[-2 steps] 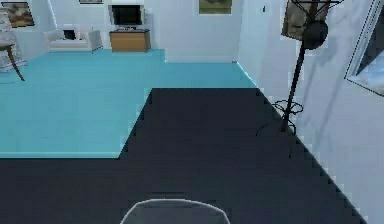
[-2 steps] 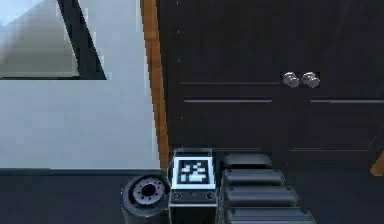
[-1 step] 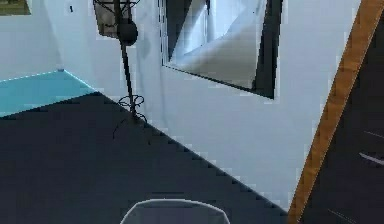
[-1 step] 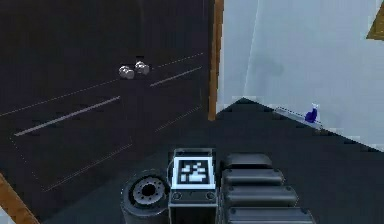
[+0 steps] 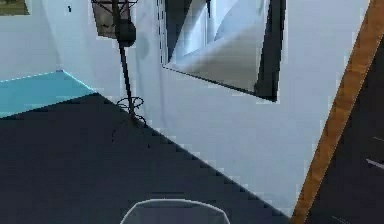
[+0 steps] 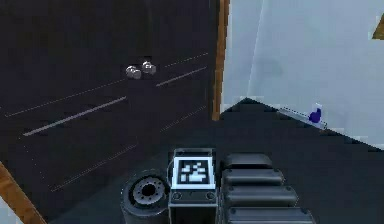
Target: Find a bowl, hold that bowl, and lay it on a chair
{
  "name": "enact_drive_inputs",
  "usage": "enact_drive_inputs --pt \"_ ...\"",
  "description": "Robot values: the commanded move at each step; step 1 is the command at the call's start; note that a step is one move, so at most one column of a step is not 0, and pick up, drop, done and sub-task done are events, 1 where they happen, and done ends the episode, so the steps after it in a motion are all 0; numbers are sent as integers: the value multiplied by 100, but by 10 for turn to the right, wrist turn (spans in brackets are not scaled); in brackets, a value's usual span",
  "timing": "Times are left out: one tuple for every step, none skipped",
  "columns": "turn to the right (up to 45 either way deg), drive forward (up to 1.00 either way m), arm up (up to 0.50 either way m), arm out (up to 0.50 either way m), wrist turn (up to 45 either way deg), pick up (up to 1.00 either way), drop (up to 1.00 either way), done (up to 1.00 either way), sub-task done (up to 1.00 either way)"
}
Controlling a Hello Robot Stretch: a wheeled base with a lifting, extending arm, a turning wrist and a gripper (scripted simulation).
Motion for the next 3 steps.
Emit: enact_drive_inputs --pt "-450 0 0 0 0 0 0 0 0" --pt "-420 0 0 0 0 0 0 0 0" --pt "0 95 0 0 0 0 0 0 0"
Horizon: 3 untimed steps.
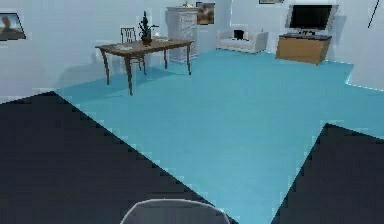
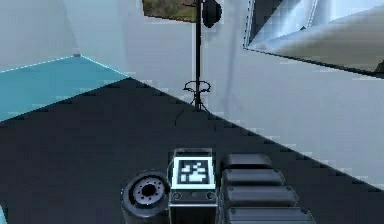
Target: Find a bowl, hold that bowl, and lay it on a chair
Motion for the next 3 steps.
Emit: enact_drive_inputs --pt "360 0 0 0 0 0 0 0 0" --pt "-390 0 0 0 0 0 0 0 0" --pt "450 0 0 0 0 0 0 0 0"
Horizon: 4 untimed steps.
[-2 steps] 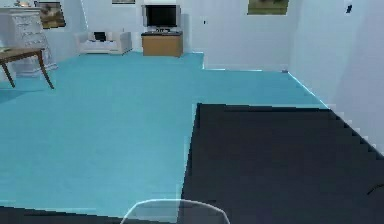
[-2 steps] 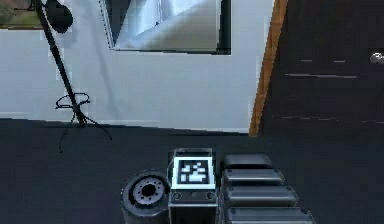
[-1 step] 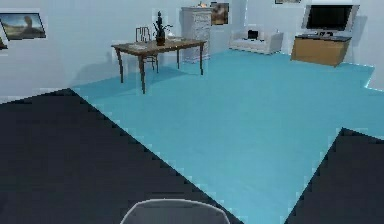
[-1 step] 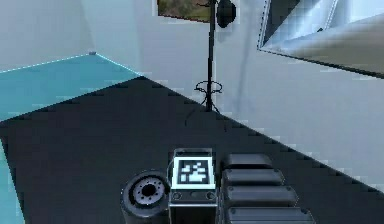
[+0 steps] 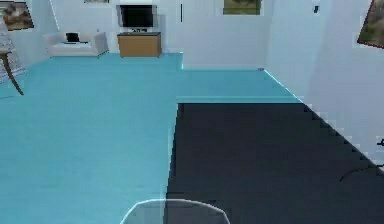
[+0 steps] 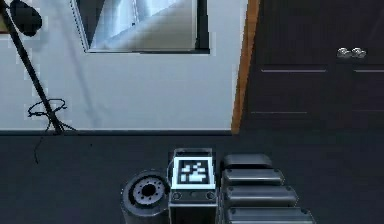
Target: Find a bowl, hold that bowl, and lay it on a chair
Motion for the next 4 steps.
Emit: enact_drive_inputs --pt "-450 0 0 0 0 0 0 0 0" --pt "-60 0 0 0 0 0 0 0 0" --pt "450 0 0 0 0 0 0 0 0" --pt "120 0 0 0 0 0 0 0 0"
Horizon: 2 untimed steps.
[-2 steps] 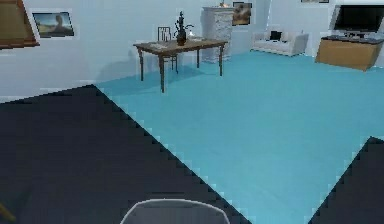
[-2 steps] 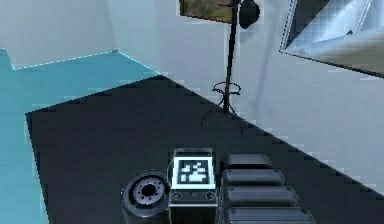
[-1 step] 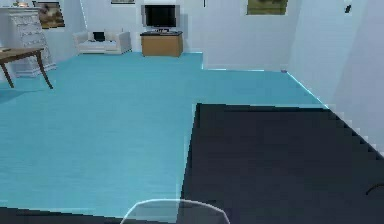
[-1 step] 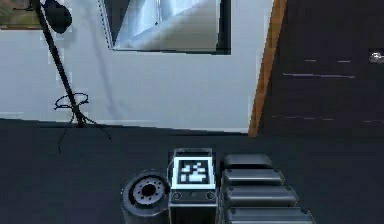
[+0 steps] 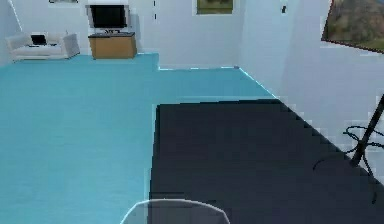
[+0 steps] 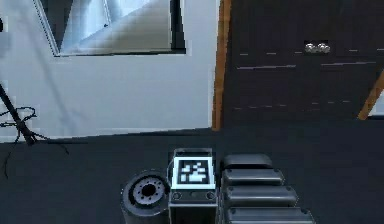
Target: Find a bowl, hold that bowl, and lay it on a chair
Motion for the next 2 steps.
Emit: enact_drive_inputs --pt "-450 0 0 0 0 0 0 0 0" --pt "-450 0 0 0 0 0 0 0 0"
